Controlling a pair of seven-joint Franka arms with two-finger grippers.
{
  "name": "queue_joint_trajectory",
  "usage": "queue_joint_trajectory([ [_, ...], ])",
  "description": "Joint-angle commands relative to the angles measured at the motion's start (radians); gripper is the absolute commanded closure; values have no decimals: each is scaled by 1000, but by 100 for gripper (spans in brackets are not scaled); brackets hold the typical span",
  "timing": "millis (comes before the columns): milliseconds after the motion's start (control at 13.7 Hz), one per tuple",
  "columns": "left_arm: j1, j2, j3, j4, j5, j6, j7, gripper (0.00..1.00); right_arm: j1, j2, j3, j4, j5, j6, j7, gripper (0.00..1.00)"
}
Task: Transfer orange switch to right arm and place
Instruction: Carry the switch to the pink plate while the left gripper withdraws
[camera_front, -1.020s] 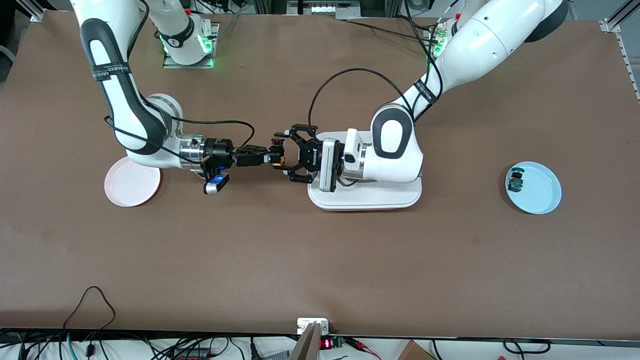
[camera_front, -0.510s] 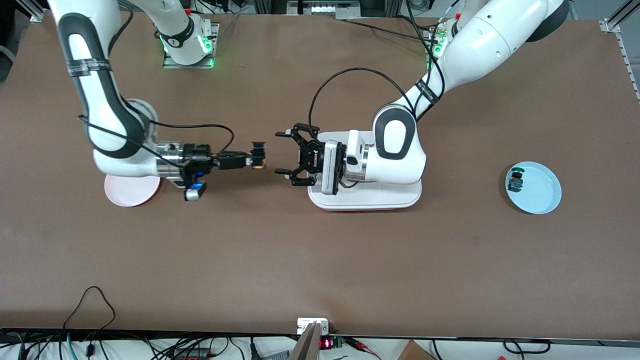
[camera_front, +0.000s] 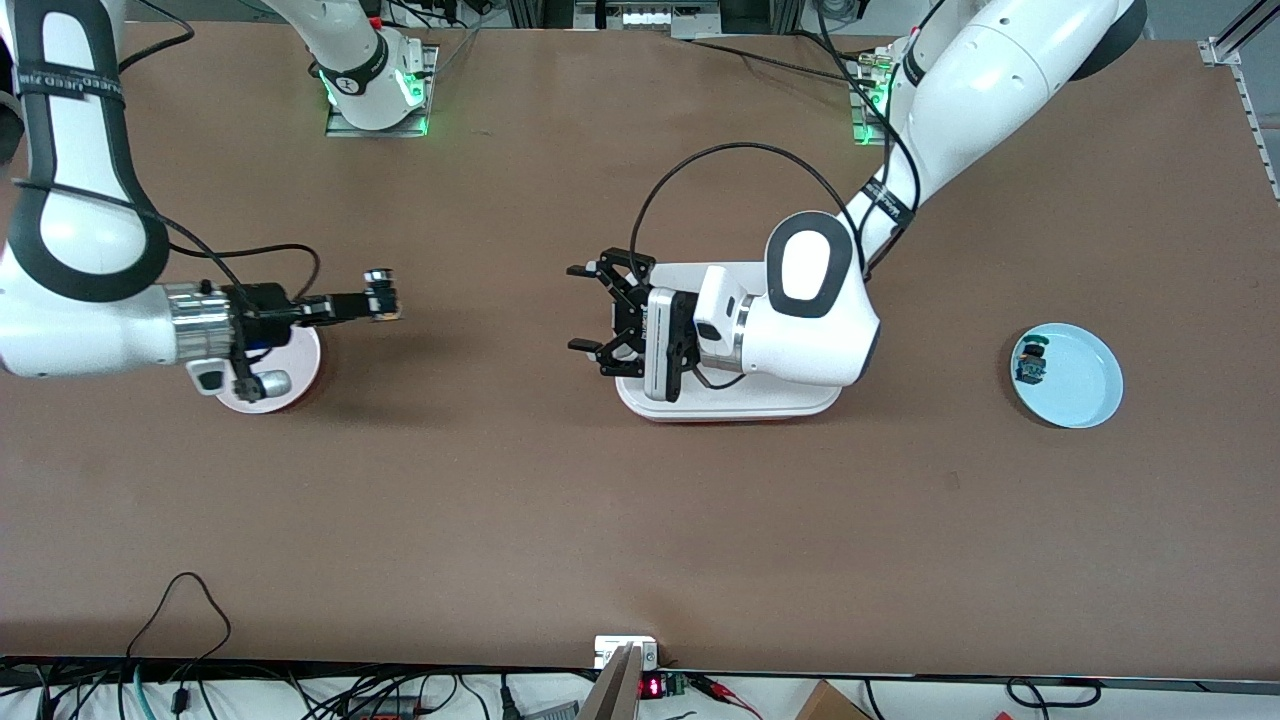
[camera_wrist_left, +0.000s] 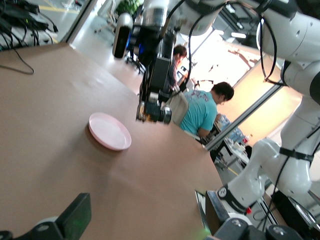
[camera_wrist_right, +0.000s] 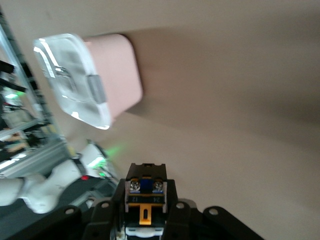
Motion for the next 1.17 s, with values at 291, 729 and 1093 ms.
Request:
queue_joint_trajectory([
  [291, 17, -14, 7, 16, 367, -137, -355, 0, -41, -23, 9, -39, -518, 239, -169, 100],
  [729, 96, -37, 5, 116, 496, -388, -558, 0, -88, -2, 9, -352, -583, 754, -255, 100],
  [1093, 149, -115, 10, 119, 677, -588, -785, 0, -135, 61, 9, -412, -583, 890, -345, 100],
])
